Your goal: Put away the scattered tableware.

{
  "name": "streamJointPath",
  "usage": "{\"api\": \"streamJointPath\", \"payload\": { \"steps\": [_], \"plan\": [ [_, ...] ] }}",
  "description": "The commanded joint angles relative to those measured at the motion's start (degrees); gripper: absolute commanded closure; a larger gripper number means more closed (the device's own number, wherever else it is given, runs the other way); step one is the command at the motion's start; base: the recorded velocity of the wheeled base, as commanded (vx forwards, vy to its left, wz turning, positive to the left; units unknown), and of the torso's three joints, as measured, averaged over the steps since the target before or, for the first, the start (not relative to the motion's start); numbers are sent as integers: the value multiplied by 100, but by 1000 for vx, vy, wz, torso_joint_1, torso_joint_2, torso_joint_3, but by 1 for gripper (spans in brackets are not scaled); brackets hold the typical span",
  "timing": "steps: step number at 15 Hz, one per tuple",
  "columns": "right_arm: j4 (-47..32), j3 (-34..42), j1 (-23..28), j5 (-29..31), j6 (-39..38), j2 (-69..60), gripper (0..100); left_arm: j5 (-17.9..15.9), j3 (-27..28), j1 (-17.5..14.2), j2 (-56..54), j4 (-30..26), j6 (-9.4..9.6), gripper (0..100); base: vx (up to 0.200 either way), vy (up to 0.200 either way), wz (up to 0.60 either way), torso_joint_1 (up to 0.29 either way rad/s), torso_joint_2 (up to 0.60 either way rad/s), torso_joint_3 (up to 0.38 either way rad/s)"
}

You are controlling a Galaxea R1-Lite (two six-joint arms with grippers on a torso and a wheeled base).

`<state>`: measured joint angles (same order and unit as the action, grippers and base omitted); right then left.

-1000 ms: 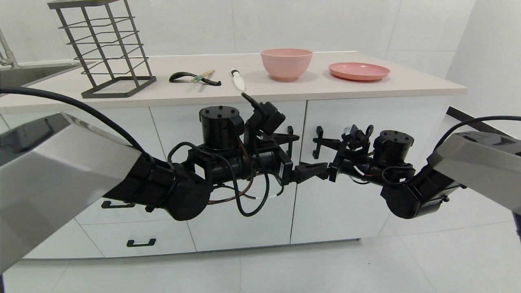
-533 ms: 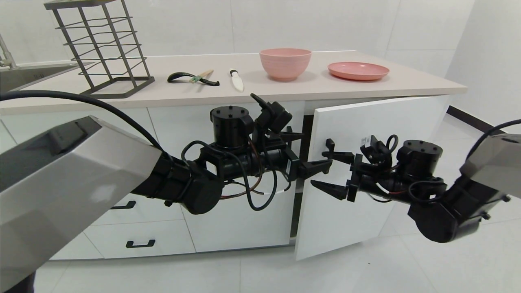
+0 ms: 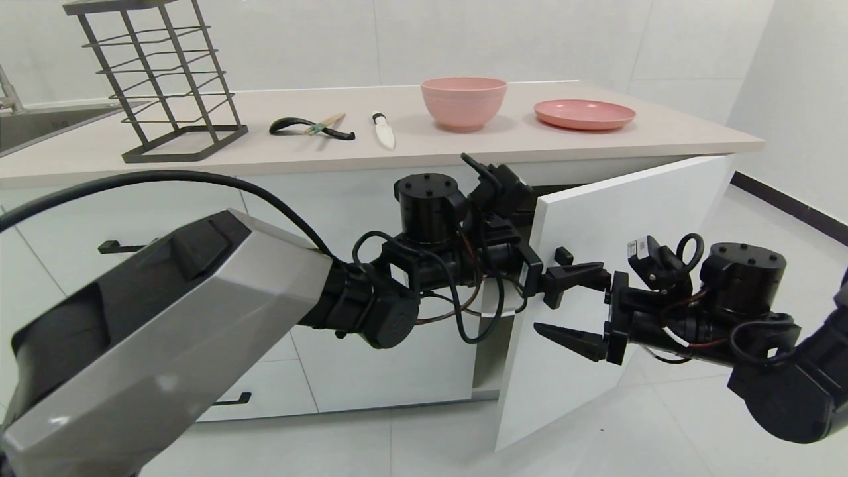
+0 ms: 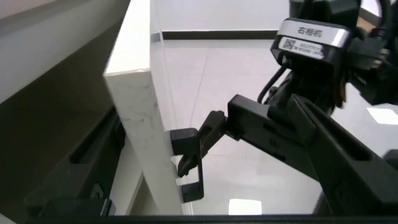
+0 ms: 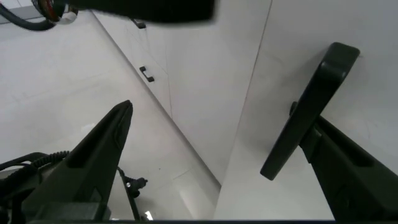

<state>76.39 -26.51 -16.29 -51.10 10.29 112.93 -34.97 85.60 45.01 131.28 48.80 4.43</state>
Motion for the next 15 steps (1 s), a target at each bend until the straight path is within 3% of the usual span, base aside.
{"api": "streamJointPath", "payload": {
  "steps": [1,4,10,15],
  "plan": [
    [210,-47,99,-49,114,326,0,-62,18,113,91,7,-3,0,0,0,0,0,0,0],
    [623,-108,495,-58,122,941,0,-62,-8,43,82,112,-12,0,0,0,0,0,0,0],
    [632,-161,1189,-58,122,844,0,-53,27,140,187,95,-21,0,0,0,0,0,0,0],
    [632,454,1260,-93,184,80,0,87,35,157,214,86,-29,0,0,0,0,0,0,0]
  ]
}}
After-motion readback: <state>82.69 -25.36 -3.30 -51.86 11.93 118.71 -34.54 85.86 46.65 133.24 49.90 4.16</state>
